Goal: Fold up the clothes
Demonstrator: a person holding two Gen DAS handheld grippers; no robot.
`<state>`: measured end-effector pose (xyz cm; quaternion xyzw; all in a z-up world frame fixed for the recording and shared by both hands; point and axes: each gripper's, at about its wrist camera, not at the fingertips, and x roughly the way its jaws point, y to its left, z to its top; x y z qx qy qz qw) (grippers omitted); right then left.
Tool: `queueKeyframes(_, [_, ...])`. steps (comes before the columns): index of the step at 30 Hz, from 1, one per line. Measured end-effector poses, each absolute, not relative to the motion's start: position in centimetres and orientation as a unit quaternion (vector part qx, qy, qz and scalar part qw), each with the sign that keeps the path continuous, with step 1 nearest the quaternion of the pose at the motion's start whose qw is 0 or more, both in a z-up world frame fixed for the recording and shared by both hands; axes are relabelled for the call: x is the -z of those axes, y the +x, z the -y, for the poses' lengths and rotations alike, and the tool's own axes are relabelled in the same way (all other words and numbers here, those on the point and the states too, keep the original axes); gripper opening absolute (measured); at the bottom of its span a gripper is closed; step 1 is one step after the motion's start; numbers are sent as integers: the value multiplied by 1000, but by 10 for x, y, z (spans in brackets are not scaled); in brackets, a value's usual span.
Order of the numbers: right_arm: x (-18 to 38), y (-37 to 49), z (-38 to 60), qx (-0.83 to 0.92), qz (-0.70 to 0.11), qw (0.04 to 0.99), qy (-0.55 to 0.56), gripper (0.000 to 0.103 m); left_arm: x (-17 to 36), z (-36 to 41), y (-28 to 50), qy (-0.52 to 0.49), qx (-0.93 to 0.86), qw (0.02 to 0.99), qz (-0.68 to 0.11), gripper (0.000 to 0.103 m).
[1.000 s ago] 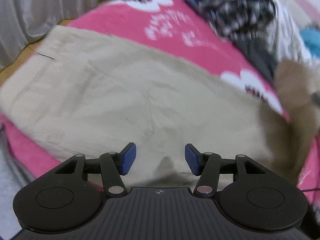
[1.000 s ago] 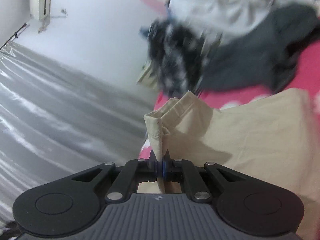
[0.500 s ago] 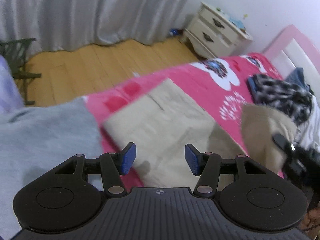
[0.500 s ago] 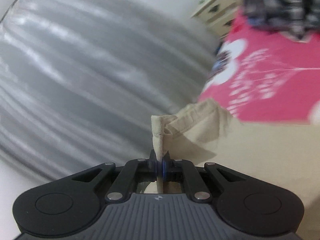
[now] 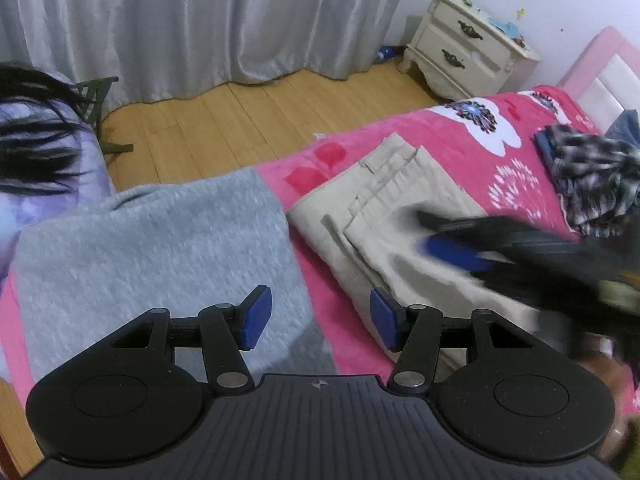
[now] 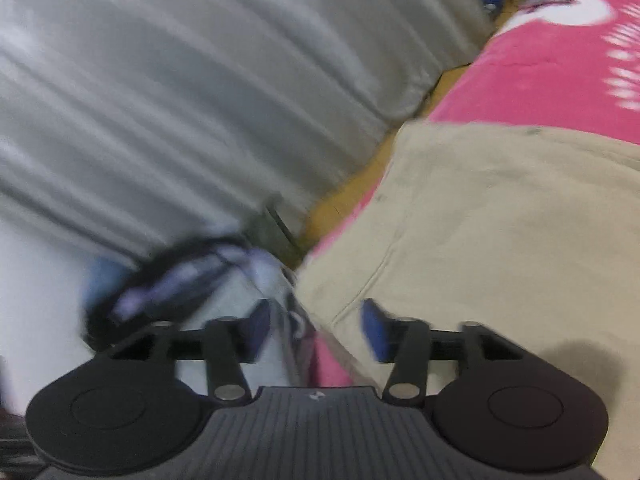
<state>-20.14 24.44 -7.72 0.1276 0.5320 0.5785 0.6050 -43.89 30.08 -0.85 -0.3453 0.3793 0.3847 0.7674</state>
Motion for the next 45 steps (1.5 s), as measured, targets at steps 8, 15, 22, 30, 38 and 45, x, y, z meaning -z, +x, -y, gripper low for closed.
queueKeyframes(8, [64, -112, 11, -427, -476, 707, 304, 79, 43, -276, -399, -439, -286, 762, -381, 58])
queueKeyframes(15, [138, -85, 103, -293, -557, 710, 316, 82, 83, -265, -378, -505, -261, 726, -387, 65])
queueKeyframes(22, [171, -77, 86, -319, -565, 664, 371, 81, 106, -281, -374, -522, -296, 703, -382, 66])
queueKeyframes(30, [178, -60, 43, -351, -576, 639, 369, 21, 121, -287, -357, -481, -324, 712, -395, 66])
queueKeyframes(38, [157, -47, 42, -345, -543, 679, 354, 13, 117, -280, -335, -443, -299, 742, -406, 66])
queueKeyframes(45, [140, -9, 83, -326, -525, 696, 367, 13, 117, -260, -282, -450, -223, 755, -421, 63])
